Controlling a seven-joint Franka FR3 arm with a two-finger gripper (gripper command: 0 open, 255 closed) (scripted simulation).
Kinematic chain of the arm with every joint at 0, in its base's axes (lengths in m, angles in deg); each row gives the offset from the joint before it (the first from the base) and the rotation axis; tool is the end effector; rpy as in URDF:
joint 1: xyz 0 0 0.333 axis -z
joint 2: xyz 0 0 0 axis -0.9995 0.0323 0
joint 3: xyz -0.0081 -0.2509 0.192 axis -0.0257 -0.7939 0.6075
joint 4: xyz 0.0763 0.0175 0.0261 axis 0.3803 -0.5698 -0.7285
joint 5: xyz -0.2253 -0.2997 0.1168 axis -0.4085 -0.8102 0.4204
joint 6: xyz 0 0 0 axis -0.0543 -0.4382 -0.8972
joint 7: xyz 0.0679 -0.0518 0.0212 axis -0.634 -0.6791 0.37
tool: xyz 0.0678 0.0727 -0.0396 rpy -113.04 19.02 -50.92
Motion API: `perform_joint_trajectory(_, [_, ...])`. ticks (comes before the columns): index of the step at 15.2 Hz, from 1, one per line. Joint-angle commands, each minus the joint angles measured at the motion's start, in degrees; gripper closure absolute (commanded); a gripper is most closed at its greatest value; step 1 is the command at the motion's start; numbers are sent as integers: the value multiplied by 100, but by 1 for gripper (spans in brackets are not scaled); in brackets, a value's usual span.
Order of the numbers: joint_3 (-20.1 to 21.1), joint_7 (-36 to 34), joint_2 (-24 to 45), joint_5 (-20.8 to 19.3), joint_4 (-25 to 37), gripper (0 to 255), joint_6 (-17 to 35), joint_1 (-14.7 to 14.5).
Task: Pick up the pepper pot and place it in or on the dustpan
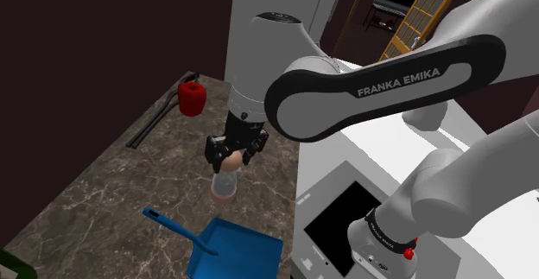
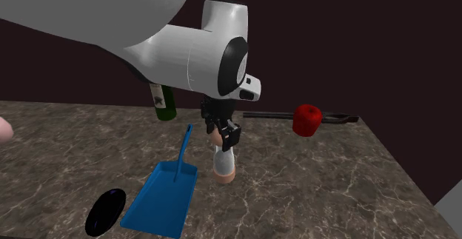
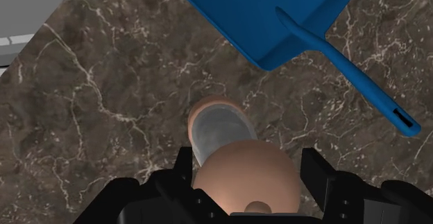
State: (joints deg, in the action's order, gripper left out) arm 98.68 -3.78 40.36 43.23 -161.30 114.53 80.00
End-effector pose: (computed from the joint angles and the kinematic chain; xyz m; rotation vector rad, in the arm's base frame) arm 0.3582 0.3158 0.3961 -3.0142 0.2312 0.0110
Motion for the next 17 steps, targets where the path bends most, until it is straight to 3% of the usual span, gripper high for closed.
perform_joint_trajectory(1, [-19, 2, -64, 12, 68, 255, -130, -3])
perform_joint_trajectory(17, [-245, -5, -565, 48, 905, 255, -1442, 3])
